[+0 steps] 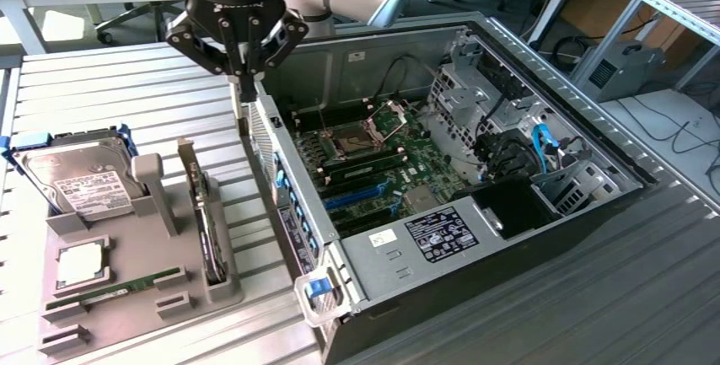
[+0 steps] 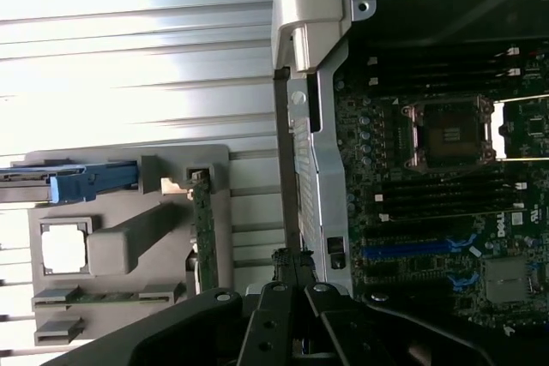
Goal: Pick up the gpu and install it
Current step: 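Reach for the gpu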
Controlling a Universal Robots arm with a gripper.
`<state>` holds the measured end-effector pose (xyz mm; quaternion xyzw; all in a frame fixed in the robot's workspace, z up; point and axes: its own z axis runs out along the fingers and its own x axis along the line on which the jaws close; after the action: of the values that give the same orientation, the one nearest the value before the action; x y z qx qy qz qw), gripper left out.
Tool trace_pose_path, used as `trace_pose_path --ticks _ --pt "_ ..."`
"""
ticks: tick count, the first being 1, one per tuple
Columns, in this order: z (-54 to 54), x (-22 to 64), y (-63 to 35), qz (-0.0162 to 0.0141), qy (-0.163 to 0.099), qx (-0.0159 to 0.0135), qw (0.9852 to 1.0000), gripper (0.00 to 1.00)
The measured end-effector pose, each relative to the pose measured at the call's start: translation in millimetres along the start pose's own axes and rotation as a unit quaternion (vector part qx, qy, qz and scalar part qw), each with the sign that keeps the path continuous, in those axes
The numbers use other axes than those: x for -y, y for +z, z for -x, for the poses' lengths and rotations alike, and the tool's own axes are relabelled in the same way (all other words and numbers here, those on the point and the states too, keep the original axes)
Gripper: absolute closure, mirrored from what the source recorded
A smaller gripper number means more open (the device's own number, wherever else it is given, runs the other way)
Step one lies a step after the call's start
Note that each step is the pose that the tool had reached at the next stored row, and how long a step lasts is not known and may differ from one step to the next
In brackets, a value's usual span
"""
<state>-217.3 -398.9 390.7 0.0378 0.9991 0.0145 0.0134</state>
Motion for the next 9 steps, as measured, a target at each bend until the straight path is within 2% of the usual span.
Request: trace_pose_path --ticks 3,5,7,9 --pt "-1.4 0.1 0.0 -0.0001 0.000 0.0000 1.0000 0.89" --pt "-7.4 0.6 0.2 -0.0002 0.000 0.0000 1.0000 0.89" --pt "-21.5 1.7 0.5 -0.0002 0.000 0.0000 1.0000 0.89" --pt "-24.3 1.9 0.8 -0.0002 0.000 0.0000 1.0000 0.89"
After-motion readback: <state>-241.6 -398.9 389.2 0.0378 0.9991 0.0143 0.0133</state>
